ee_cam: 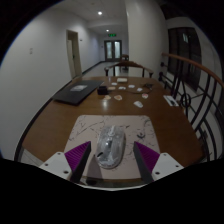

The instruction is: Arrange mouse

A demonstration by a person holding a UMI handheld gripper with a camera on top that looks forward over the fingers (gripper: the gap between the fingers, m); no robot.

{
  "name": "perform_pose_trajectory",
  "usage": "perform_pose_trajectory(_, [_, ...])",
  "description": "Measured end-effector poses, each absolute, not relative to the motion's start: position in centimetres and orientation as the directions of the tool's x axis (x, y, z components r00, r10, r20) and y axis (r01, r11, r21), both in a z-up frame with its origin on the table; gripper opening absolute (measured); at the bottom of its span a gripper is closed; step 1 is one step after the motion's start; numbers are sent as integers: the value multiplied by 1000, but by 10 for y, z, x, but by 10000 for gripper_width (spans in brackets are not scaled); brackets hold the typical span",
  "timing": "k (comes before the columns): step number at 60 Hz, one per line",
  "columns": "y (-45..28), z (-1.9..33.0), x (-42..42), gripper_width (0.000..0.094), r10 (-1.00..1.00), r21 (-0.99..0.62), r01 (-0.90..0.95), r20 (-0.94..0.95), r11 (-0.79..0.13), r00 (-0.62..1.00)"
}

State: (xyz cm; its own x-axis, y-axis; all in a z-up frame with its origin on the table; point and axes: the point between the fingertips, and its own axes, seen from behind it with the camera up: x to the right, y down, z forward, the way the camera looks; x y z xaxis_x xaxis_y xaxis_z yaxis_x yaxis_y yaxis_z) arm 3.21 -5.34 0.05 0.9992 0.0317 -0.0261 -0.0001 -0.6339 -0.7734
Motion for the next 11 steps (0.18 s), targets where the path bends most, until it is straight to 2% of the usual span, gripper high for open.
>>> perform_pose_trajectory(5, [-76,22,41,849,60,-795,4,-41,-606,997])
perform_pose_trajectory(11, [-110,33,53,860,61,-790,-56,-118,-610,991])
